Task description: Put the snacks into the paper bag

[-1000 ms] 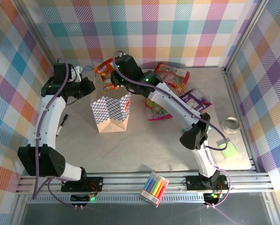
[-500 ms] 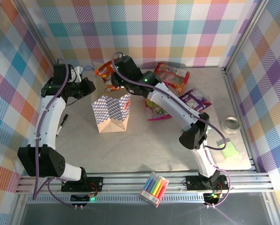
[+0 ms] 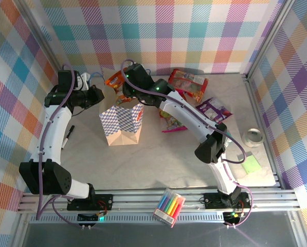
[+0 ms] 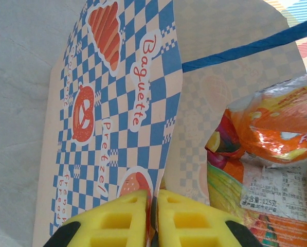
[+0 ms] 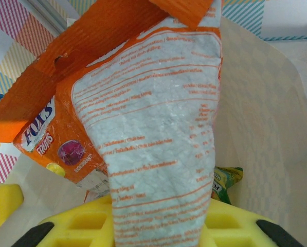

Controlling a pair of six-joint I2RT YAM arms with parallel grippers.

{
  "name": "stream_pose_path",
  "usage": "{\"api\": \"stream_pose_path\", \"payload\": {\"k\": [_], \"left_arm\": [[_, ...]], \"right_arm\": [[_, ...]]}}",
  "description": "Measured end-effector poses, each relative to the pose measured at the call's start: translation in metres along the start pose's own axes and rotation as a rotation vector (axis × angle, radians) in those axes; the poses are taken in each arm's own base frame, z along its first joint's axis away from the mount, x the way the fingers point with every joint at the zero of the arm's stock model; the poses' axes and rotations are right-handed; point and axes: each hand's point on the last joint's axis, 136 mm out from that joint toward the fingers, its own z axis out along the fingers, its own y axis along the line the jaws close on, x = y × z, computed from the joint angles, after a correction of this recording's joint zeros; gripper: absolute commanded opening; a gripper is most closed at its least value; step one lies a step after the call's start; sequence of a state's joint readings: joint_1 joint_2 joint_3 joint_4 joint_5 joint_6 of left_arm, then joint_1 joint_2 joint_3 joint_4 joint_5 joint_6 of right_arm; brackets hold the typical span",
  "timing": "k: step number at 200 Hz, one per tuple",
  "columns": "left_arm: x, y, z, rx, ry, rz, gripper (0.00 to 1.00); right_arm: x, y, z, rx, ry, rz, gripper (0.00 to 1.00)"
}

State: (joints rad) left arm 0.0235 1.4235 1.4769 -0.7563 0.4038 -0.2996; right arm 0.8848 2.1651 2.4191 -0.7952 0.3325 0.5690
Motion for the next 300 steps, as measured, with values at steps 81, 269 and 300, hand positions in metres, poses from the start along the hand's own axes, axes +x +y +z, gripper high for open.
{"api": "stream_pose_path", "payload": {"k": [81,269,300], "left_arm": [[0.000,-0.001,-0.002,0.001,-0.004,0.001,0.13],[-0.001,0.002,-0.002,-0.007,-0.006,-0.006,0.13],[-0.001,0.002,-0.002,-0.007,-0.006,-0.007,0.13]], "right_arm": [[0.023,-0.001,0.015,-0.003,0.078,0.014,0.32],[0.030,0.005,0.005,-0.049,0.135,-0.008,0.32],[0.018,0.007,-0.020,-0.068,0.107,-0.017,0.36]]}}
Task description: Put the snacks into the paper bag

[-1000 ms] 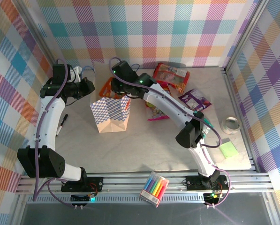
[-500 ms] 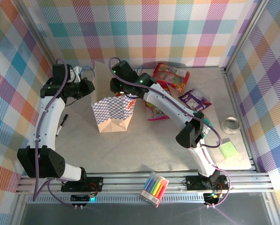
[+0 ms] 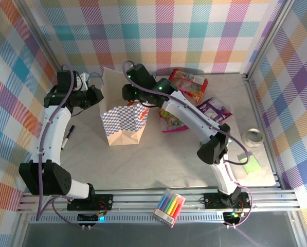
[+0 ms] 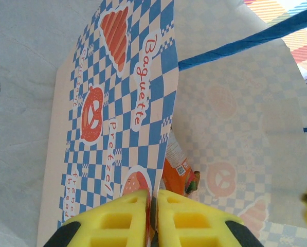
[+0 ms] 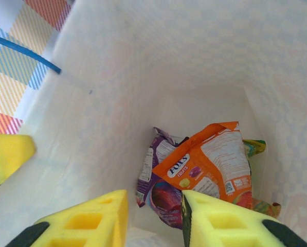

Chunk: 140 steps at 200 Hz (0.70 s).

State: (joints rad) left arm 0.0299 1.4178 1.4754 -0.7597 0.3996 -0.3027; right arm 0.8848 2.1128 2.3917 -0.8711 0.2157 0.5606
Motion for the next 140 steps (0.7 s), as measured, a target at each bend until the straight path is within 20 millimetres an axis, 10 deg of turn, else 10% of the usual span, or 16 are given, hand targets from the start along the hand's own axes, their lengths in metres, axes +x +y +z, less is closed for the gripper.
{"api": "stream_pose_path", "payload": {"k": [61,140], "left_arm": [[0.000,0.000,0.000,-0.001,-0.001,-0.001,0.13],[0.000,0.000,0.000,-0.001,0.000,-0.001,0.14]], "right_arm": [[-0.012,-0.009,-0.057,0.012,-0.061,0.006,0.38],[0.011,-0.053,-0.069,0.185,-0.042,0.024,0.47]]}}
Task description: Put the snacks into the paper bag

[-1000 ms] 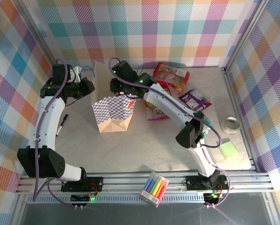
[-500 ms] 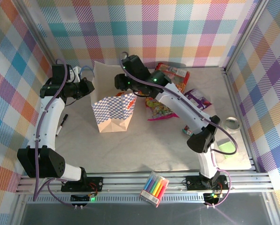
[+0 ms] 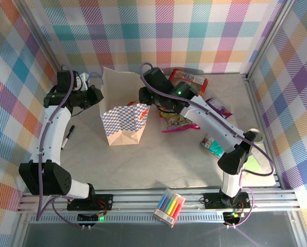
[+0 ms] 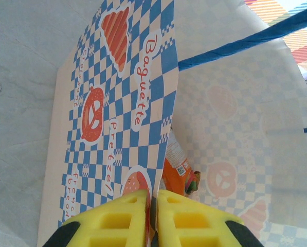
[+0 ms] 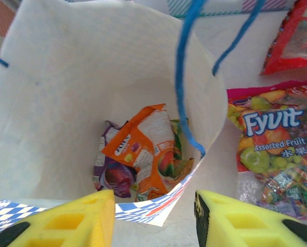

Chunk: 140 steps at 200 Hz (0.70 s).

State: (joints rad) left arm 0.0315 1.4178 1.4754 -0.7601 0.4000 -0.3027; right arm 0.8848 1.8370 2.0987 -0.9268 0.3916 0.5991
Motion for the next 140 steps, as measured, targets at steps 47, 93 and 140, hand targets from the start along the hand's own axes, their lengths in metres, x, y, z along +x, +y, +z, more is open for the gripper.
{"api": "stream_pose_path", "payload": {"k": [47,93,140], "left_arm": [[0.000,0.000,0.000,0.000,0.000,0.000,0.14],[0.001,0.000,0.000,-0.002,0.003,-0.001,0.14],[0.001,0.001,0.000,-0.002,0.003,-0.001,0.14]], "right_arm": [[0.001,-0.005,0.002,0.037,0.004,0.007,0.50],[0.002,-0.008,0.025,0.087,0.042,0.010,0.51],[0.013,-0.024,0.042,0.154,0.106,0.018,0.51]]}}
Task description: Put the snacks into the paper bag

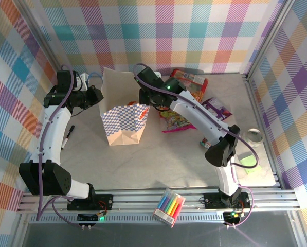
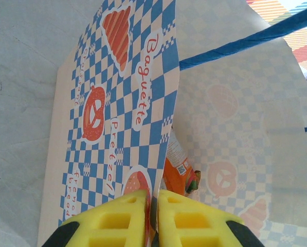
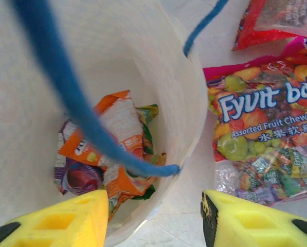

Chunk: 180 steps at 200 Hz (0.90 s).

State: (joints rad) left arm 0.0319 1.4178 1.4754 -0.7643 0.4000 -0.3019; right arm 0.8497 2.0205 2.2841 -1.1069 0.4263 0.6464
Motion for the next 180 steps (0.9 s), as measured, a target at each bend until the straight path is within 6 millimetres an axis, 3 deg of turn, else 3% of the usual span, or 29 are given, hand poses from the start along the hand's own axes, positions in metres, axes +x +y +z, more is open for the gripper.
{"api": "stream_pose_path", "payload": {"k": [34,66,116,152,180], "left_arm": [[0.000,0.000,0.000,0.000,0.000,0.000,0.14],[-0.001,0.001,0.000,-0.002,-0.002,-0.003,0.14],[0.000,0.002,0.000,-0.003,0.001,-0.005,0.14],[0.002,0.002,0.000,-0.004,0.009,-0.007,0.14],[0.002,0.002,0.000,-0.003,0.009,-0.008,0.15]], "right_arm": [[0.001,-0.006,0.001,0.016,0.011,0.004,0.51],[-0.002,-0.007,0.007,0.021,0.010,0.009,0.42],[-0.009,0.011,0.029,-0.006,0.011,-0.008,0.20],[-0.007,0.019,0.029,-0.047,0.031,-0.023,0.00],[-0.005,0.030,0.028,-0.106,0.047,-0.057,0.00]]}}
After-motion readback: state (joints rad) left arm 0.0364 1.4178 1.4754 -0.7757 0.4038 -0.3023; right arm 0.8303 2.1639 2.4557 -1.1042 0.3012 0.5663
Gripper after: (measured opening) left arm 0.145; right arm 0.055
